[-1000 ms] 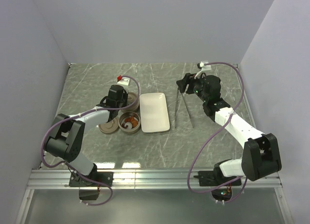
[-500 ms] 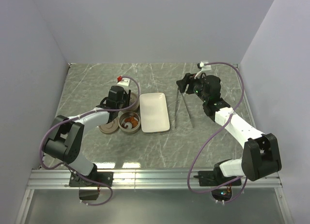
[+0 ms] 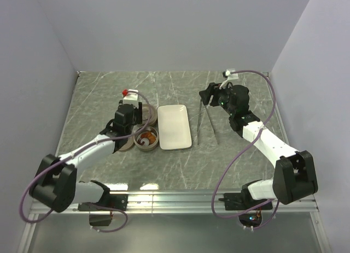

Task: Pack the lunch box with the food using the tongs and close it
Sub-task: Put the lid back on the lunch box, then pick up the lid of the lunch box with the left arm

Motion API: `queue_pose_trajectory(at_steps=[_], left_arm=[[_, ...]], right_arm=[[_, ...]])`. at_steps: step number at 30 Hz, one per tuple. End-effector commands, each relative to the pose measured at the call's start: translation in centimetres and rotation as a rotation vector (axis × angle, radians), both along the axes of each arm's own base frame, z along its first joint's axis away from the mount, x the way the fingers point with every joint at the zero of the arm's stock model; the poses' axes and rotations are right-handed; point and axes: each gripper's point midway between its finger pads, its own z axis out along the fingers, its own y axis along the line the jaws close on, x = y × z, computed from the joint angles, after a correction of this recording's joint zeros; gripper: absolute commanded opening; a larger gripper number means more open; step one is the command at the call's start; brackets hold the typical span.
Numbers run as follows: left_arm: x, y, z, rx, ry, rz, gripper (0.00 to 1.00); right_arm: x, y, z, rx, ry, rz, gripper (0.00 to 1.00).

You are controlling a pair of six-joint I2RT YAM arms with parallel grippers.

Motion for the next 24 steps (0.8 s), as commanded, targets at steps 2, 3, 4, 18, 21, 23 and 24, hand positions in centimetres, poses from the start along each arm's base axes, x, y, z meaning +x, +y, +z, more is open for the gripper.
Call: queue_pose_trajectory(at_steps=[2, 3, 4, 18, 21, 23, 24], left_arm=[[-2.1, 1.5, 1.4, -0.071, -0.064, 0.148, 0.53], [-2.6, 1.9, 1.4, -0.089, -0.067, 0.181, 0.53], [-3.4, 2.0, 1.4, -0.091, -0.066, 0.184, 0.53], [-9.1, 5.6, -1.0, -0.170, 0.093, 0.366, 0.76], [-9.8, 6.7, -1.2, -0.230, 0.102, 0.482, 0.75], [-10.6, 7.4, -1.5, -0.249, 0.114, 0.531, 0.76], [-10.7, 7.5, -1.4, -0.293, 0.104, 0.554, 0.77]], right_arm=[[-0.1, -0.2, 1.2, 0.005, -0.041, -0.003, 0.68], [-0.1, -0.3, 1.1, 0.007, -0.040, -0.004, 0.68], [-0.1, -0.1, 1.1, 0.008, -0.040, 0.003, 0.68], [-1.1, 0.2, 1.7, 0.025, -0.059, 0.038, 0.68], [-1.6, 0.3, 2.2, 0.032, -0.074, 0.046, 0.68], [-1.8, 0.2, 2.4, 0.036, -0.080, 0.050, 0.68], [-1.9, 0.3, 2.5, 0.039, -0.084, 0.054, 0.68]])
